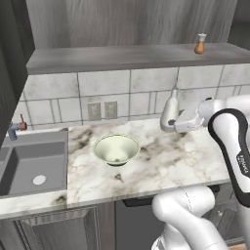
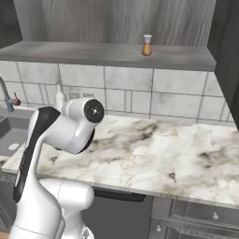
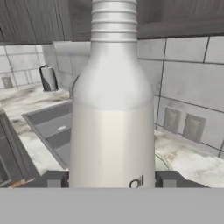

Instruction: Retrieve the bottle and the shaker from the cabinet and place them next to the mixing bowl on the counter. Then add garlic from the fridge to the mixing bowl.

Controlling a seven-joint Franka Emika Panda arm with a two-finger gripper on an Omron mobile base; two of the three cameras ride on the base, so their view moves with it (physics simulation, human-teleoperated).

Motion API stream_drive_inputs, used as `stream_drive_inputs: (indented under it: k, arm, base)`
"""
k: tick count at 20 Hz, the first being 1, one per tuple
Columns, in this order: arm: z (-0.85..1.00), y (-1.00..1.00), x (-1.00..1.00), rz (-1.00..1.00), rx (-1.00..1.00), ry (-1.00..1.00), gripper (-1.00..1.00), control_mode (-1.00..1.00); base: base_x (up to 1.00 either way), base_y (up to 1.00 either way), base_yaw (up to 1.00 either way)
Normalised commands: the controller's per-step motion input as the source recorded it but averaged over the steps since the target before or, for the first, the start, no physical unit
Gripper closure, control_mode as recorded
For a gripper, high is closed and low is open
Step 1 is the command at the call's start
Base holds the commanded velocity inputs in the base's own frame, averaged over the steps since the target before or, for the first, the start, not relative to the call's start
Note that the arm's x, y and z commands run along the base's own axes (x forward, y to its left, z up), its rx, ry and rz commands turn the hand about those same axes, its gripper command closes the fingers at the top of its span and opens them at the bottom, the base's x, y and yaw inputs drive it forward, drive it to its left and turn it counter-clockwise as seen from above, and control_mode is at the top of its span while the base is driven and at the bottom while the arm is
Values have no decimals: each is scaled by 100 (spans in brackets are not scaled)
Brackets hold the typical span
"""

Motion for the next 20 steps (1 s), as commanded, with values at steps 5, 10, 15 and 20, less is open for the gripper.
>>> stream_drive_inputs:
  k: [5,10,15,20]
  arm:
    - [-66,0,0,11,0,0,100,-100]
    - [-24,-14,0,9,0,0,100,-100]
    - [0,-13,11,5,0,0,100,-100]
    - [-1,-22,75,0,-1,2,100,-100]
  base:
    - [0,0,0]
    - [0,0,0]
    - [0,0,0]
    - [0,0,0]
